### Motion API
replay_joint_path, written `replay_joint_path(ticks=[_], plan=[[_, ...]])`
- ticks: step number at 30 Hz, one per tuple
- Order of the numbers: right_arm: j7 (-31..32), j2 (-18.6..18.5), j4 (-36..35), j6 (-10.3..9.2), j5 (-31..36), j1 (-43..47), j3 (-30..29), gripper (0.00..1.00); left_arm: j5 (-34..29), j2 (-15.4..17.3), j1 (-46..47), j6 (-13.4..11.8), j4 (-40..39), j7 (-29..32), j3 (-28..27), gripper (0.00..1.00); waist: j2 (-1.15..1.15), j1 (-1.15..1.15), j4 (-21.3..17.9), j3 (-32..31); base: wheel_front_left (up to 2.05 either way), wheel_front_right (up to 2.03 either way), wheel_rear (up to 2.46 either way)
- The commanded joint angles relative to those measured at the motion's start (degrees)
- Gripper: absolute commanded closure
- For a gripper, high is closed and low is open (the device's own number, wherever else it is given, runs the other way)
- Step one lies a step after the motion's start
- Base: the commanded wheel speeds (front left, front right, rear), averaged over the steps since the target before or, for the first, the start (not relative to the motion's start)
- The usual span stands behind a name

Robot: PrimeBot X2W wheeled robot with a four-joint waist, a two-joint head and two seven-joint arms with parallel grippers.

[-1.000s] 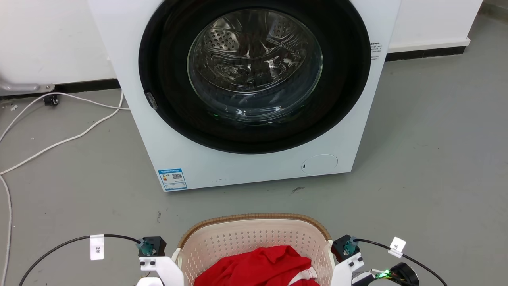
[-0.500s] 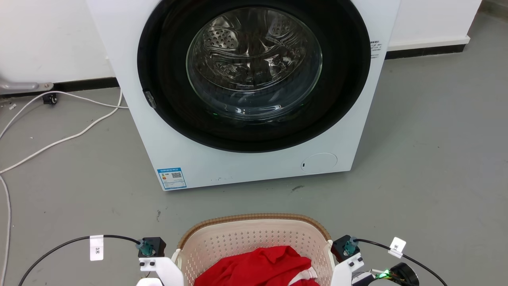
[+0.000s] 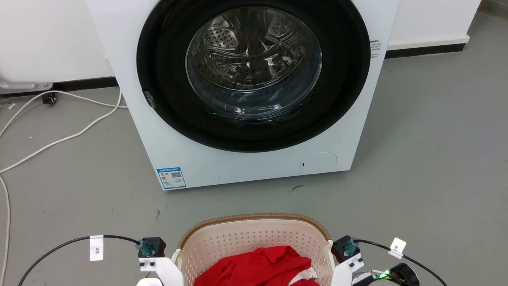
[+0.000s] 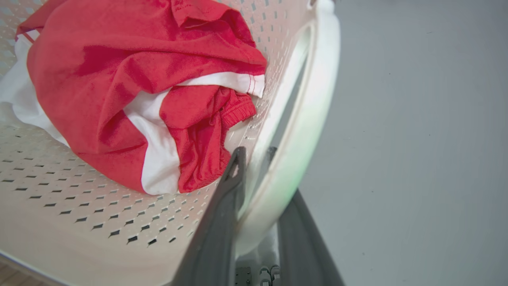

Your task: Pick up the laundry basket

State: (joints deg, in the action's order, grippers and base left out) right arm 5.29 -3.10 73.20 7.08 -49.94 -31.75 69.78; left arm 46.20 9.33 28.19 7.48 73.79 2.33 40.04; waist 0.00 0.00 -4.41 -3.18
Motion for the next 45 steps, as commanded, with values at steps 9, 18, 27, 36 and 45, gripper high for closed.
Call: replay_joint_path(ticks=[9, 18, 27, 36, 45], plan=[[-0.73, 0.38, 0.18, 0.75, -0.24, -1.01, 0.93, 1.00, 0.79, 0.55, 1.06, -0.02, -0.06, -0.66, 0.76, 1.00, 0.00, 0.00, 0.06, 0.09, 0.00, 0.00, 0.00], [-0.83, 0.37, 0.33, 0.75, -0.66, -0.97, 1.30, 1.00, 1.42, 0.67, 1.02, -0.02, -0.04, -0.77, 1.25, 1.00, 0.00, 0.00, 0.02, 0.12, 0.00, 0.00, 0.00], [-1.01, 0.36, 0.40, 0.75, -0.89, -0.92, 1.69, 1.00, 1.72, 0.70, 1.02, -0.02, -0.02, -0.79, 1.69, 1.00, 0.00, 0.00, 0.04, 0.00, 0.00, 0.00, 0.00], [-1.03, 0.36, 0.46, 0.75, -1.23, -1.05, 1.97, 1.00, 2.25, 0.66, 1.21, -0.02, -0.02, -0.86, 2.12, 1.00, 0.00, 0.00, 0.05, 0.04, 0.00, 0.00, 0.00], [-1.10, 0.35, 0.51, 0.75, -1.44, -1.08, 2.20, 1.00, 2.70, 0.76, 1.19, -0.02, -0.01, -0.73, 2.45, 1.00, 0.00, 0.00, 0.13, 0.14, 0.00, 0.00, 0.00]])
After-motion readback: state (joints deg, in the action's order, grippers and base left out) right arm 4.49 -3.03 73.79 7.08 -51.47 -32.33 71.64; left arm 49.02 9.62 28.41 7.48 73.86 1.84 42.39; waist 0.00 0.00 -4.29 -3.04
